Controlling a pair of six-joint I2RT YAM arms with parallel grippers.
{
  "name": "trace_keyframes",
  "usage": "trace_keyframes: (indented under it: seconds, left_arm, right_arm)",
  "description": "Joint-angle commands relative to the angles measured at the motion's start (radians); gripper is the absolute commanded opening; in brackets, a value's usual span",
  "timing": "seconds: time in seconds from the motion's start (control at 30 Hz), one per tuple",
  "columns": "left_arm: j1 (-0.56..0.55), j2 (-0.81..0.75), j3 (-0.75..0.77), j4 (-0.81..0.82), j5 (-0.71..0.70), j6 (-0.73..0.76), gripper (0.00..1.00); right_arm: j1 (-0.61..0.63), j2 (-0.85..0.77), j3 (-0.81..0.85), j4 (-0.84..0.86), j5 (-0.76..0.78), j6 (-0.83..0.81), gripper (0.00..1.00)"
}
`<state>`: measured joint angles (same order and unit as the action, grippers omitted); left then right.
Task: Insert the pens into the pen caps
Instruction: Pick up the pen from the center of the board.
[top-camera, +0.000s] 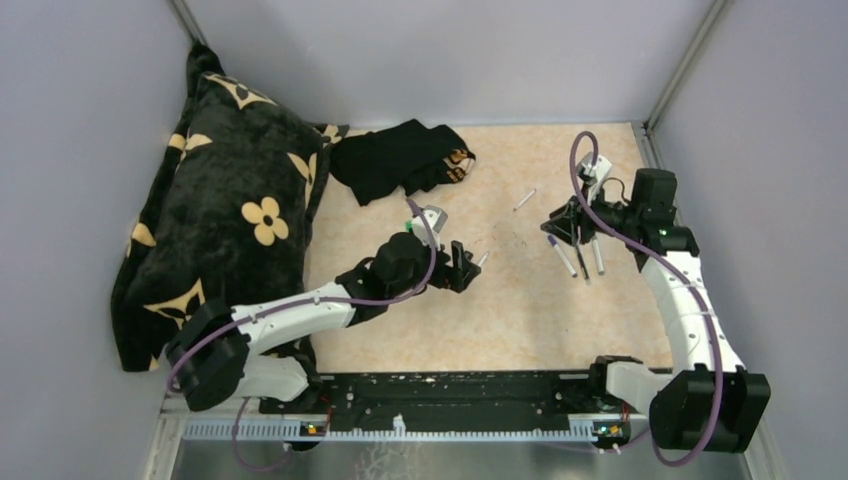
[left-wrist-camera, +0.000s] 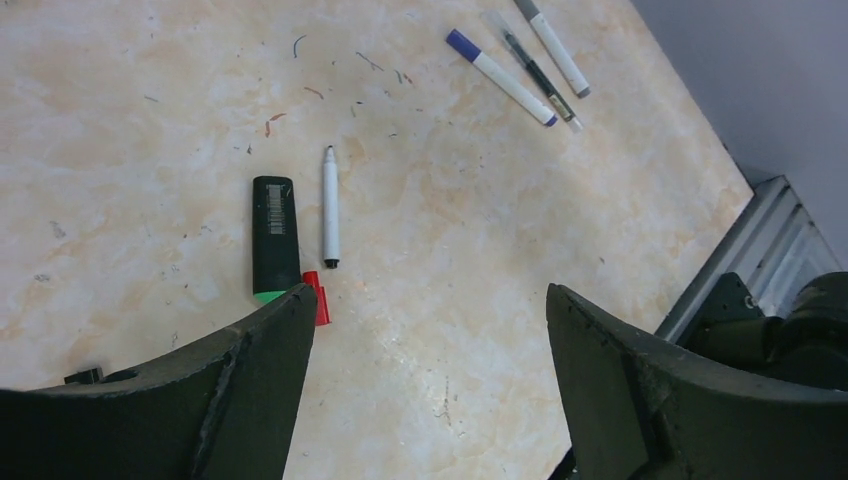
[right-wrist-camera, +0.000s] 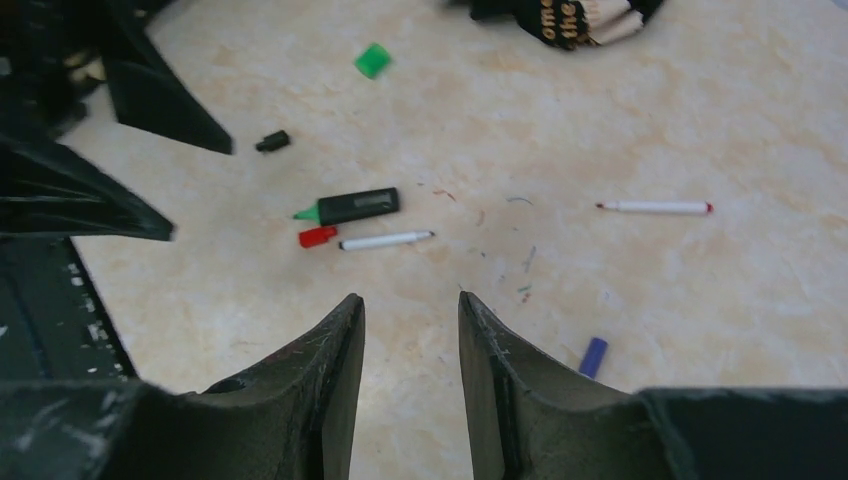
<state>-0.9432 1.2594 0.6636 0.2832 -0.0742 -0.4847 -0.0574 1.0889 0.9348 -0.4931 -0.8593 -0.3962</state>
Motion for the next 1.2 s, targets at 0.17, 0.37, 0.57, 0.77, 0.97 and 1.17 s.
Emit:
trace_keyframes:
  seconds: [0.17,0.37,0.57,0.77,0.97,1.17]
  left_arm:
    - [0.017,0.220,0.209,-0.205,-0.022,0.084,0.83]
    - [0.020,0.317,0.346,-0.332,-0.082,0.144,0.69]
    - [0.020,0.367,0.339,-0.352,-0.006,0.097,0.56]
    - [0.020,0.311,0.299,-0.307,0.032,0.096,0.56]
    - [0.023,0.086,0.057,-0.058,0.070,0.030,0.61]
    - [0.027,-0.149,-0.173,0.053,0.053,-0.054,0.63]
  right_arm:
    - [-0.009,-0.046,-0.143,0.273,-0.311,0.173,0.38]
    - [-0.009,-0.037,-0.159,0.266,-0.262,0.142,0.39]
    - [-0.009,-0.058,-0.167,0.253,-0.102,0.100,0.39]
    - [-0.009,0.030,-0.185,0.381,0.043,0.267,0.39]
    - [0.038,0.228,-0.046,0.359,0.189,0.416,0.39]
    - [0.159,0.451,0.111,0.360,0.583,0.648,0.38]
